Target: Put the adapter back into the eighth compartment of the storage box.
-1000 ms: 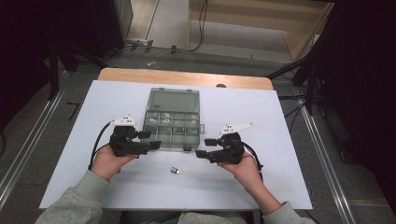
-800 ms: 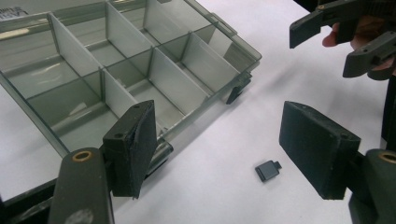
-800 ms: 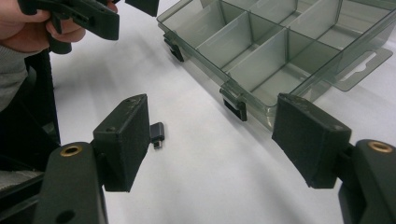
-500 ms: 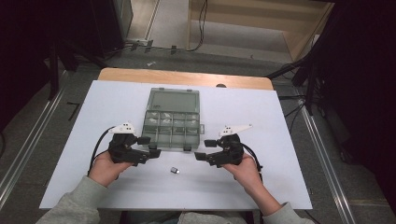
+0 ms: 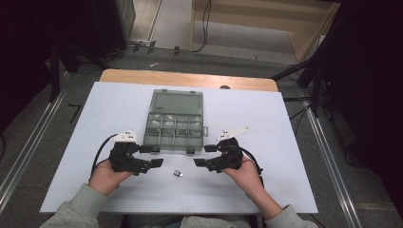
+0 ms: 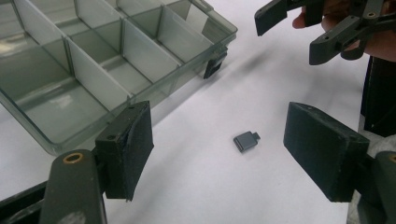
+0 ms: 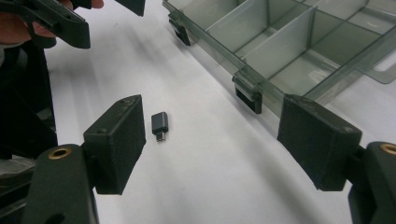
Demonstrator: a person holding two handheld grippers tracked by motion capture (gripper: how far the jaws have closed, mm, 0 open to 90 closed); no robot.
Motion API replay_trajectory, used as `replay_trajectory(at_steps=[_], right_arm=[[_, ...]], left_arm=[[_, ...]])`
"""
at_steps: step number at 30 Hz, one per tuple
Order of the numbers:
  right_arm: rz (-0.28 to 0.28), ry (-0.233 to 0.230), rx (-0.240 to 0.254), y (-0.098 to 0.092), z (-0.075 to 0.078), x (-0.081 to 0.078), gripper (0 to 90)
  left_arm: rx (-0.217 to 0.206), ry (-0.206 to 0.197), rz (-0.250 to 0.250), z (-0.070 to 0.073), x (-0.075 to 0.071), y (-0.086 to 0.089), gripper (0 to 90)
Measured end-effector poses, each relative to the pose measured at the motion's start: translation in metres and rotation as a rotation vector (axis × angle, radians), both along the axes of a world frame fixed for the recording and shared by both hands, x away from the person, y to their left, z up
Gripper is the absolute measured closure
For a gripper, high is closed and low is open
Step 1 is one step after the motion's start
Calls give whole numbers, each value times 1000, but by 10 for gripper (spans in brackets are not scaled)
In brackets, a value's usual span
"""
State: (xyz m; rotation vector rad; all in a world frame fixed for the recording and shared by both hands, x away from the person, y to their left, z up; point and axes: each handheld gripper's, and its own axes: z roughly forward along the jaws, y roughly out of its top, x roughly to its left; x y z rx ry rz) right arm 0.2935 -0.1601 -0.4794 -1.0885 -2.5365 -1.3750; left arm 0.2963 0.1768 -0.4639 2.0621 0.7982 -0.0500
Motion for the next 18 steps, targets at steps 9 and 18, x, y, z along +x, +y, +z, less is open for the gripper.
replay_trajectory(at_steps=[9, 18], right_arm=[[37, 11, -21, 12, -3, 1, 215], [64, 7, -40, 24, -4, 2, 215]], left_arm=[[9, 5, 14, -2, -5, 5, 239], [9, 8, 33, -3, -10, 11, 239]])
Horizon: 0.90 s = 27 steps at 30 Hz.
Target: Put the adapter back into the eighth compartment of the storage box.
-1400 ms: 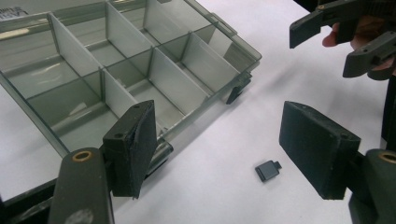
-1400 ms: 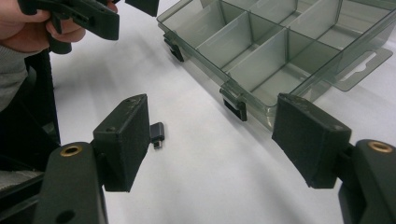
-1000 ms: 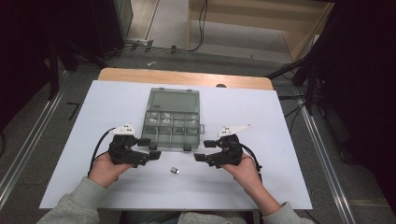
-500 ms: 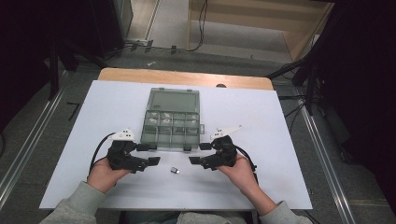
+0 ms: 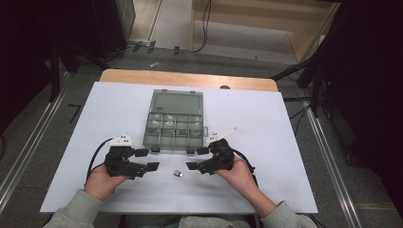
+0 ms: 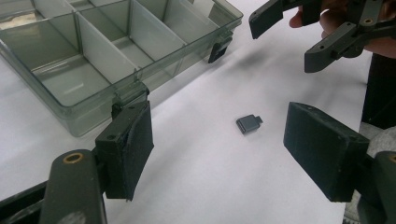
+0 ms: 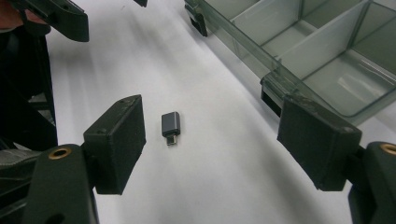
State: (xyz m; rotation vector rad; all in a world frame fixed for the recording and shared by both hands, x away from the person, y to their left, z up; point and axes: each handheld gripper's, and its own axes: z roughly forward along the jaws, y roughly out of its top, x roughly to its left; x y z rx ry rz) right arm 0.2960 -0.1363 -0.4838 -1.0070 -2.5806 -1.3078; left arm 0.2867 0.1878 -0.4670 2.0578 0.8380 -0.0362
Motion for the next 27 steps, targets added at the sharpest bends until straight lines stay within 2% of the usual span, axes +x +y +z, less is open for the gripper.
replay_trajectory(at_steps=[8, 27], right_arm=[[10, 1, -14, 10, -2, 1, 215], [42, -14, -92, 31, -10, -4, 231]], left_arm=[[10, 6, 8, -1, -3, 4, 239], [15, 11, 20, -2, -6, 7, 239]])
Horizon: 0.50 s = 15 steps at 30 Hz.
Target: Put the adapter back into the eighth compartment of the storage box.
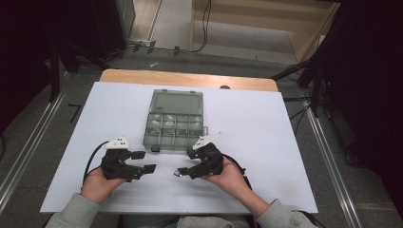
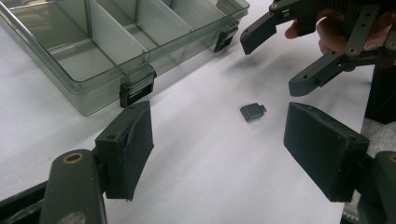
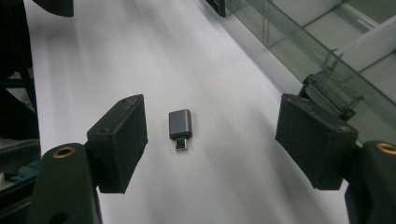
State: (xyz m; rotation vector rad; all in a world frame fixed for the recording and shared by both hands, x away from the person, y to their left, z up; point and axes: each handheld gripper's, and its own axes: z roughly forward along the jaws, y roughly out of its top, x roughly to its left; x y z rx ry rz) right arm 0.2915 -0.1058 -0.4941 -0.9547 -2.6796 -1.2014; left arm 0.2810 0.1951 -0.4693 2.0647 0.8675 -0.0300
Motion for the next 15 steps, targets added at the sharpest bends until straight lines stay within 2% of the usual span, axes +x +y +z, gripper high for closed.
replay_trajectory(at_steps=[8, 15], right_arm=[[6, -6, -26, 8, -4, -1, 235], [21, -23, -53, 15, -7, -4, 285]], left_arm=[[4, 1, 3, 0, -1, 1, 239], [3, 7, 5, -1, -2, 2, 239]])
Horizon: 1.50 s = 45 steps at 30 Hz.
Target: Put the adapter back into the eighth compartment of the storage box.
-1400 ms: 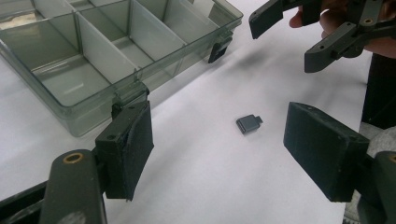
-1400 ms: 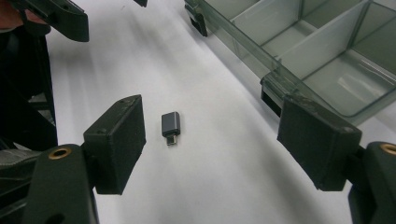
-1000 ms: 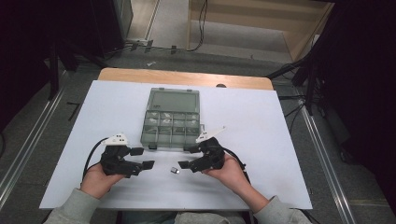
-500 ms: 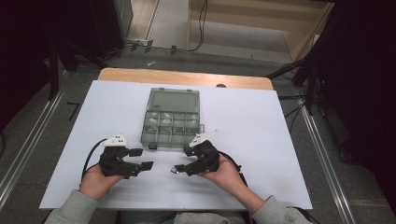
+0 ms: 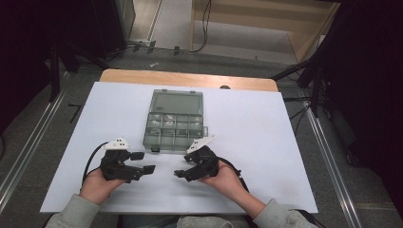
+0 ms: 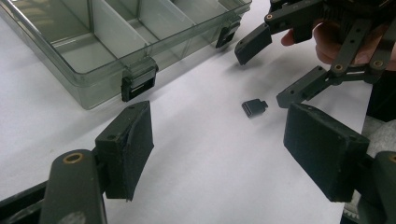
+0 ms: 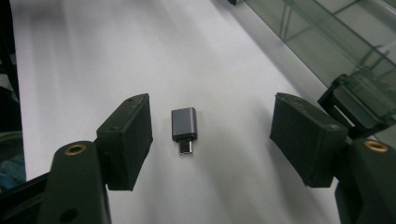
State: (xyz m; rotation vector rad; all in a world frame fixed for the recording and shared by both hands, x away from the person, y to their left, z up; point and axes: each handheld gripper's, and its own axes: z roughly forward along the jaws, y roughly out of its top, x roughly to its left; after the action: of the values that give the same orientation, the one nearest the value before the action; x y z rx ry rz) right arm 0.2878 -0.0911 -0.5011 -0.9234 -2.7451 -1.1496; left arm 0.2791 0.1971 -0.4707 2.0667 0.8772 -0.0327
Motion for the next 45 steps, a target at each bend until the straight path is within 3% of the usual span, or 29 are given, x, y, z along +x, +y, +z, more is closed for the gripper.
replay_trajectory(at_steps=[13, 24, 28, 36, 40, 45], right_arm=[[28, -14, -33, 12, -3, -5, 467], [34, -50, -55, 19, -4, -14, 649], [45, -84, -65, 18, -5, -13, 731], [58, -67, -53, 17, -5, -10, 735], [55, -20, -30, 13, -5, -6, 735], [40, -11, -20, 9, -3, -6, 735]], left_arm=[[3, 4, 7, -1, -2, 2, 239], [4, 4, 9, -1, -2, 2, 239], [8, 5, 3, -2, -2, 2, 239], [9, 5, 4, -1, -1, 2, 239], [7, 5, -4, -2, 1, 1, 239], [8, 5, -15, -2, 3, -3, 239]])
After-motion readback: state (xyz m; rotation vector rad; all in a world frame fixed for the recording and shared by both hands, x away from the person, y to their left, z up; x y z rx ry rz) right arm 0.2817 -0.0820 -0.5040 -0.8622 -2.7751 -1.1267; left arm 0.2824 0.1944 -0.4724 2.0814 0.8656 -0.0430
